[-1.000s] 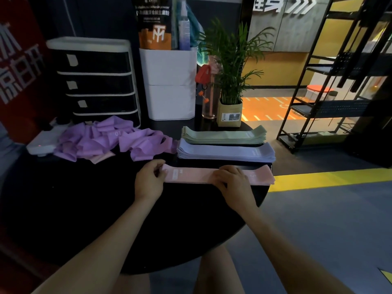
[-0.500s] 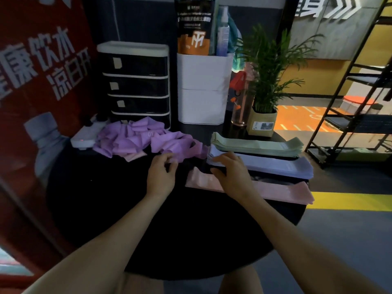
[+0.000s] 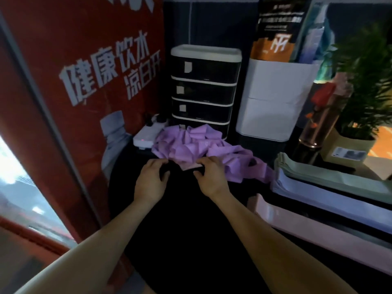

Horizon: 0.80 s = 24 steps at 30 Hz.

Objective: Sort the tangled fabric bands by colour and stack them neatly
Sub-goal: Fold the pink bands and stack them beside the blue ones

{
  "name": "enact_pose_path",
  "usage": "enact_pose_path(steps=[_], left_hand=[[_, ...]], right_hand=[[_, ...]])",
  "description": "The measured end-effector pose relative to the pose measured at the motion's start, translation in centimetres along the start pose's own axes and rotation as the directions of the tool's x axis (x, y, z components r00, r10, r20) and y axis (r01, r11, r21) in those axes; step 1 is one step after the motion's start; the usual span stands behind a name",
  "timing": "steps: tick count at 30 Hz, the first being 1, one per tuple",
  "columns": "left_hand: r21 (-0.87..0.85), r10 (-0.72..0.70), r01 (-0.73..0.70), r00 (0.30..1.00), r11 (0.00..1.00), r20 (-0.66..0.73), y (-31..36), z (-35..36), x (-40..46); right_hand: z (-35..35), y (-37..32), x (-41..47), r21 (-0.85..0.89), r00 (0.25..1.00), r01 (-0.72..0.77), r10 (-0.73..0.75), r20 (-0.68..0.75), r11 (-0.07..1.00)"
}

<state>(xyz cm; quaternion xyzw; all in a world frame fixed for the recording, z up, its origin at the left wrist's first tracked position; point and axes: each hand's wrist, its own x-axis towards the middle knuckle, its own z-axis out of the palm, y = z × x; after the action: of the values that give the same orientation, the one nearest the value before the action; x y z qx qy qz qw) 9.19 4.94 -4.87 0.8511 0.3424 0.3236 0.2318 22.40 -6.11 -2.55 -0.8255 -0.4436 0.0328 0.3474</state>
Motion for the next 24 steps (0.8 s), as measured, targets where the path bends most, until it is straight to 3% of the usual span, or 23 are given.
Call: enact_pose_path(steps=[10,16,24], left_hand=[[-0.020,-0.001,0.002,1.000,1.000,0.016,-0.5,0.7,-0.3],[0.014,0.016,-0.016,1.000,1.000,0.008,-0.3,0.9,-0.3],[0.049,-0.001,-0.001,0.999,0.999,0.043,0.2,0.6,-0.5]], right_hand=[[2.8,0.9,1.6,-0.072,0.995,-0.075,0.070,-0.067,0.995],[3.0,0.9,1.5,-0.066,0.997,-0.026,0.021,-0.074,0.997],[1.6,-1.0,1.0,0.115,0.986,0.126,-0.111,-0.123,0.985]])
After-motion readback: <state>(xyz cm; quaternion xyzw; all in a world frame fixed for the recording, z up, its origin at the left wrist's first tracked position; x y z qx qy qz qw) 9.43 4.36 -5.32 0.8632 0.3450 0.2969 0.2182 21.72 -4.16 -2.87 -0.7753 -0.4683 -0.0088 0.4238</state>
